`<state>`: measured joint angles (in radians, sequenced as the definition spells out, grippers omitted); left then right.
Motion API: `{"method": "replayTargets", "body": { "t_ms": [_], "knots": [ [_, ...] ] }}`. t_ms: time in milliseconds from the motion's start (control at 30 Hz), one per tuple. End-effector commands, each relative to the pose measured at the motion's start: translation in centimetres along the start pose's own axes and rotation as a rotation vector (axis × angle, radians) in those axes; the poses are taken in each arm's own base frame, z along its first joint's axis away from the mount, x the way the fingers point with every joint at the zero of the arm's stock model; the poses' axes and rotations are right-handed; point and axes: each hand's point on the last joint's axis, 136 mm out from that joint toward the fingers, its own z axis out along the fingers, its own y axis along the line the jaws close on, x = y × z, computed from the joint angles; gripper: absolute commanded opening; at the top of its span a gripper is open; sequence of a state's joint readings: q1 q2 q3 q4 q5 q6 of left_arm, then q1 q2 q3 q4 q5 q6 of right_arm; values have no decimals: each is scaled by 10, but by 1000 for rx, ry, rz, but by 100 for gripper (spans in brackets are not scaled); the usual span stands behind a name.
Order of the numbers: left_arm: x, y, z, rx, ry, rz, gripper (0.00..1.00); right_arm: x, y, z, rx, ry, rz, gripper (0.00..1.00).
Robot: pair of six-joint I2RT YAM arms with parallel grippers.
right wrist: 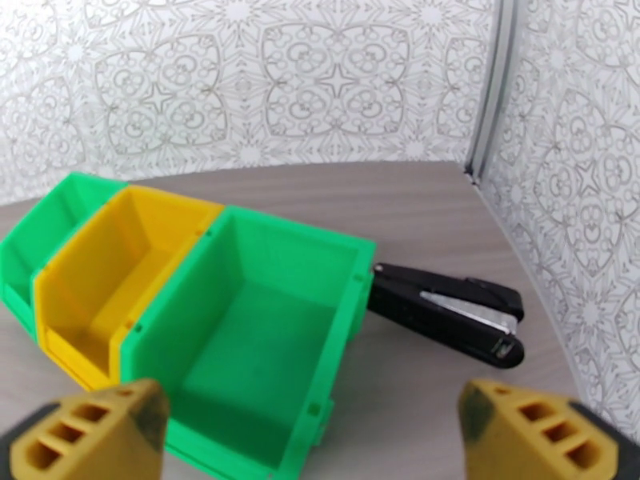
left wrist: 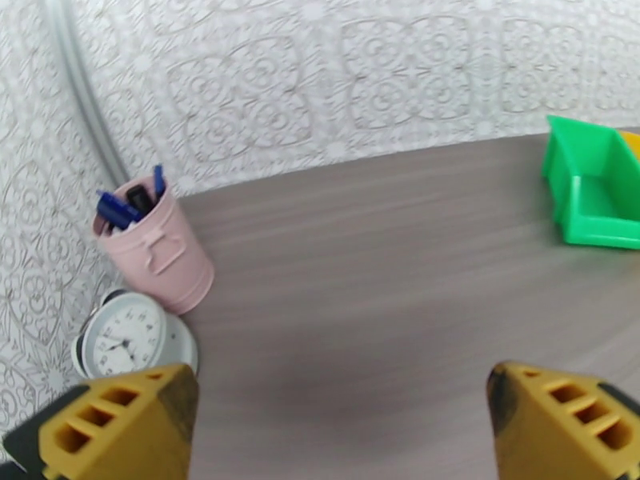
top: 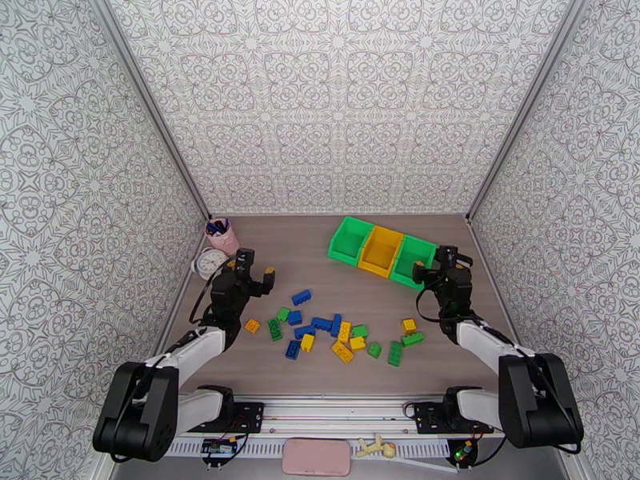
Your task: Sort the legos into containers by color
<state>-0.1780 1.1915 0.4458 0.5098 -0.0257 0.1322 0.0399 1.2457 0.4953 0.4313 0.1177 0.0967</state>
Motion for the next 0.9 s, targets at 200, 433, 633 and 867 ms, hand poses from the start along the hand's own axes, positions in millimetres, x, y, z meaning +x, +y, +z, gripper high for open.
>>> {"method": "replayTargets", "body": {
  "t_ms": [200, 433, 633, 867],
  "knots": [
    [-23, -123, -33, 499, -58, 161, 100, 13, 32, -33, -104, 264, 79, 100],
    [-20, -205, -72, 827, -40, 186, 100, 37, 68, -65, -157, 442, 19, 100],
    [-23, -251, -107, 1067, -90, 207, 100, 86, 89, -86, -167, 701, -37, 100],
    [-15, -274, -118, 1199, -88, 225, 100, 119, 93, -87, -163, 899, -174, 100]
  ]
}}
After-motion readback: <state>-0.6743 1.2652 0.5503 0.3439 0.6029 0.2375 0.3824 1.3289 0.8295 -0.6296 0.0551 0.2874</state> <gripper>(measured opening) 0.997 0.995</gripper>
